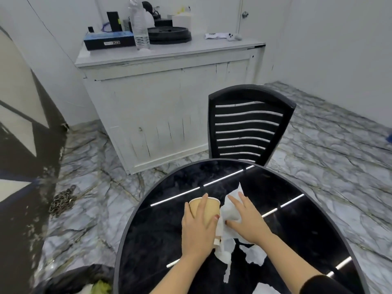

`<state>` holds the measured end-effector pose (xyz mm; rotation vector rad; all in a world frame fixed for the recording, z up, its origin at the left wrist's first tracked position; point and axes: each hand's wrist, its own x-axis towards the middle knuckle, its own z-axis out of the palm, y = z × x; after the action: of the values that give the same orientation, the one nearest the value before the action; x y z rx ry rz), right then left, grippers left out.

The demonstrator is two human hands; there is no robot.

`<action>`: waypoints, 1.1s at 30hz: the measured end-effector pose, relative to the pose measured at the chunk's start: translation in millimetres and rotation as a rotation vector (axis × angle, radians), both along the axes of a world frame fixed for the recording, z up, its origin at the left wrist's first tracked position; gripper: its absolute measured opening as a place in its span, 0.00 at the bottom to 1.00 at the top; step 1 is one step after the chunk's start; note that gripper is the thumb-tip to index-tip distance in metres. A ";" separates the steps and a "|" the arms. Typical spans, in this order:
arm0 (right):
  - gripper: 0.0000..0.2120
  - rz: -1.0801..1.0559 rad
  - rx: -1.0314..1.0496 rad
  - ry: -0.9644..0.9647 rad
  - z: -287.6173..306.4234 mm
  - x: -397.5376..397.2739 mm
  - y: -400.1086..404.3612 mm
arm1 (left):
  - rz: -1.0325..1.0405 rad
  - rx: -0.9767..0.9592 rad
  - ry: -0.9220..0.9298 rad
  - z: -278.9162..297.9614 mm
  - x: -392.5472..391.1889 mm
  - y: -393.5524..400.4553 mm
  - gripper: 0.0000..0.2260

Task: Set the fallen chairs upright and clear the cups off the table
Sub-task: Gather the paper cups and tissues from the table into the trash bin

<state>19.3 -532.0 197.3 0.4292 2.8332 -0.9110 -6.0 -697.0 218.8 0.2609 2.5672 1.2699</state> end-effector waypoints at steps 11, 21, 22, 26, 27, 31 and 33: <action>0.18 -0.177 -0.269 0.097 -5.7 4.3 0.3 | 0.116 0.242 -0.107 5.0 -0.6 0.5 0.27; 0.14 -0.116 -0.381 0.346 75.7 -23.9 -66.0 | 0.239 0.245 0.058 32.3 -4.7 -95.8 0.28; 0.14 -0.083 -0.391 0.355 82.4 -27.5 -82.7 | 0.264 0.239 0.089 34.6 -3.7 -112.7 0.28; 0.14 0.089 -0.468 0.316 92.6 -37.0 -171.0 | 0.404 0.180 0.136 34.9 7.2 -196.1 0.26; 0.13 0.136 -0.491 0.293 90.0 -36.9 -196.7 | 0.453 0.160 0.130 32.3 12.2 -220.3 0.26; 0.12 0.319 -0.499 0.187 61.4 -25.1 -296.9 | 0.647 0.099 0.105 13.0 43.3 -317.1 0.27; 0.12 0.402 -0.503 0.085 37.8 -11.0 -338.6 | 0.729 0.056 0.057 -3.1 65.1 -356.7 0.28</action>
<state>8.3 -870.5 235.0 -0.2332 2.4763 -1.4953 59.1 -1053.7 215.7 -0.7044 2.7752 1.5600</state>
